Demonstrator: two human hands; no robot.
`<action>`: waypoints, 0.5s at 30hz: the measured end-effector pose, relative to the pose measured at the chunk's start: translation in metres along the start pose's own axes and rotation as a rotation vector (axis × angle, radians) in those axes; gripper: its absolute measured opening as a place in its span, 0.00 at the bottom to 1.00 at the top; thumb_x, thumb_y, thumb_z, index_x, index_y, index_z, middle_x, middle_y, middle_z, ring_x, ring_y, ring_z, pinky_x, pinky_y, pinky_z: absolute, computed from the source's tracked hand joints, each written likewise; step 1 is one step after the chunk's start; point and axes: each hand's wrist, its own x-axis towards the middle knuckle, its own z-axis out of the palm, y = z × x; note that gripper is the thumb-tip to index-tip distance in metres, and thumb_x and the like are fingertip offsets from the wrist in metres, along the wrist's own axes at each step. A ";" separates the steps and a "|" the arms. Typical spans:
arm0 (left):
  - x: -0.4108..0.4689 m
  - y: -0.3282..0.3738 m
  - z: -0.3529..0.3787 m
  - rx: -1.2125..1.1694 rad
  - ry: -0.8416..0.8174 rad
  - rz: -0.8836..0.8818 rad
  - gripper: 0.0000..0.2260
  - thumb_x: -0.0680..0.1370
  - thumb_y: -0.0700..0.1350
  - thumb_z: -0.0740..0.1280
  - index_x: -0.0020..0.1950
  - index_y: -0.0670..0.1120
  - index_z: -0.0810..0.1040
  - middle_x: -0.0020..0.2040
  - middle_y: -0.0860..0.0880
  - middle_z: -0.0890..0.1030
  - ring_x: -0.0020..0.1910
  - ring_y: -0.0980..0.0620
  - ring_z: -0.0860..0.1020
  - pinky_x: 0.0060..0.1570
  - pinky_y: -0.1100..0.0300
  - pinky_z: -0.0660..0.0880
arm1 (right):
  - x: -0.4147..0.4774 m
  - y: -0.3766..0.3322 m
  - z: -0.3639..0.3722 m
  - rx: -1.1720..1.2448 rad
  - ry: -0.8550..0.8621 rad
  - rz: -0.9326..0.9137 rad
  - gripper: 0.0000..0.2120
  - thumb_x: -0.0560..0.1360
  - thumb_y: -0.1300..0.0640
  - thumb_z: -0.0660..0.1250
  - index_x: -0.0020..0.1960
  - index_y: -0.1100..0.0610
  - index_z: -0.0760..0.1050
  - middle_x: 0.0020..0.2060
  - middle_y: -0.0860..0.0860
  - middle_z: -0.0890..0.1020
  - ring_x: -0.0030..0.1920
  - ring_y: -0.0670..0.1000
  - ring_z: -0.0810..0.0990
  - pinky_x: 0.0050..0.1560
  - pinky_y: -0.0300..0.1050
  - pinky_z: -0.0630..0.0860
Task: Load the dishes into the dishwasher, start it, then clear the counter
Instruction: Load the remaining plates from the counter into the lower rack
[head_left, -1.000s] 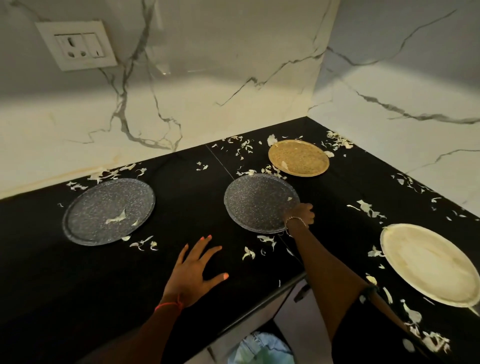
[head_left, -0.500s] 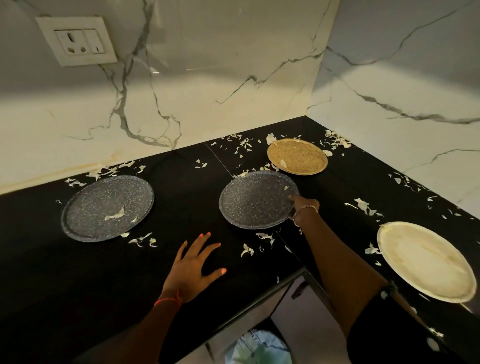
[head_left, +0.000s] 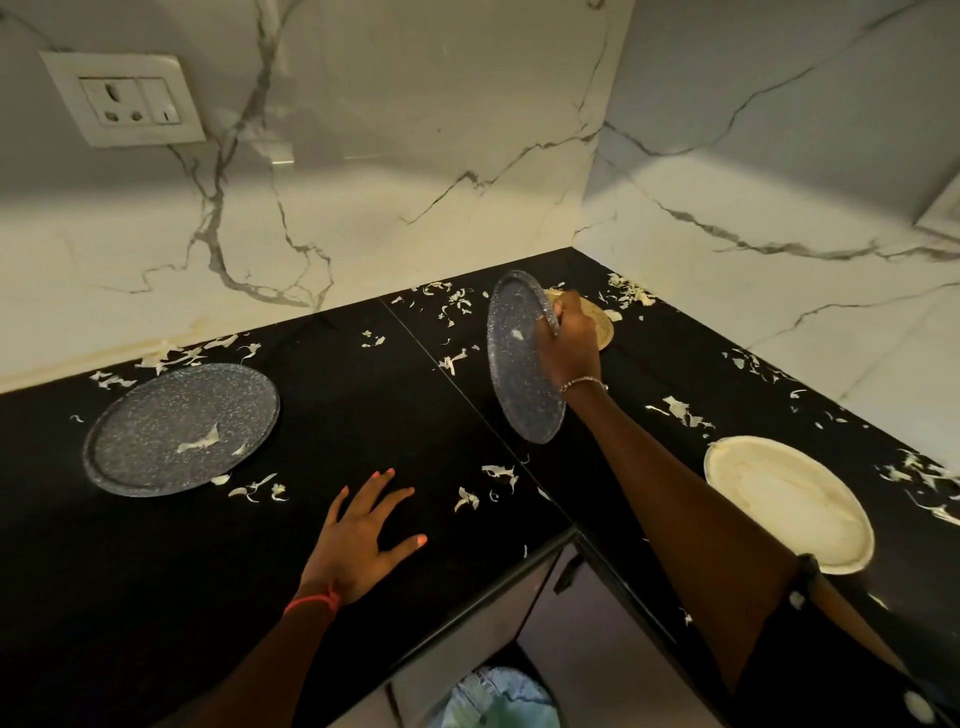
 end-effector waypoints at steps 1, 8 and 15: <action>0.000 0.000 0.000 0.000 -0.003 0.000 0.47 0.58 0.80 0.36 0.73 0.60 0.56 0.77 0.55 0.48 0.74 0.58 0.43 0.71 0.53 0.38 | -0.004 -0.001 -0.004 -0.088 -0.041 -0.047 0.12 0.77 0.64 0.56 0.59 0.67 0.66 0.32 0.56 0.72 0.31 0.53 0.71 0.30 0.43 0.63; -0.003 0.004 -0.002 0.009 -0.013 -0.005 0.44 0.62 0.79 0.41 0.73 0.60 0.55 0.77 0.54 0.47 0.75 0.56 0.45 0.72 0.52 0.39 | -0.034 -0.007 -0.043 -0.177 -0.118 -0.012 0.16 0.79 0.59 0.54 0.62 0.67 0.62 0.39 0.56 0.72 0.39 0.55 0.72 0.38 0.46 0.66; -0.023 0.029 0.009 0.123 -0.023 -0.150 0.26 0.80 0.60 0.46 0.75 0.55 0.44 0.77 0.49 0.41 0.75 0.49 0.40 0.72 0.44 0.41 | -0.086 0.002 -0.116 0.050 0.225 0.279 0.05 0.78 0.63 0.59 0.51 0.63 0.65 0.41 0.56 0.72 0.42 0.51 0.72 0.33 0.39 0.63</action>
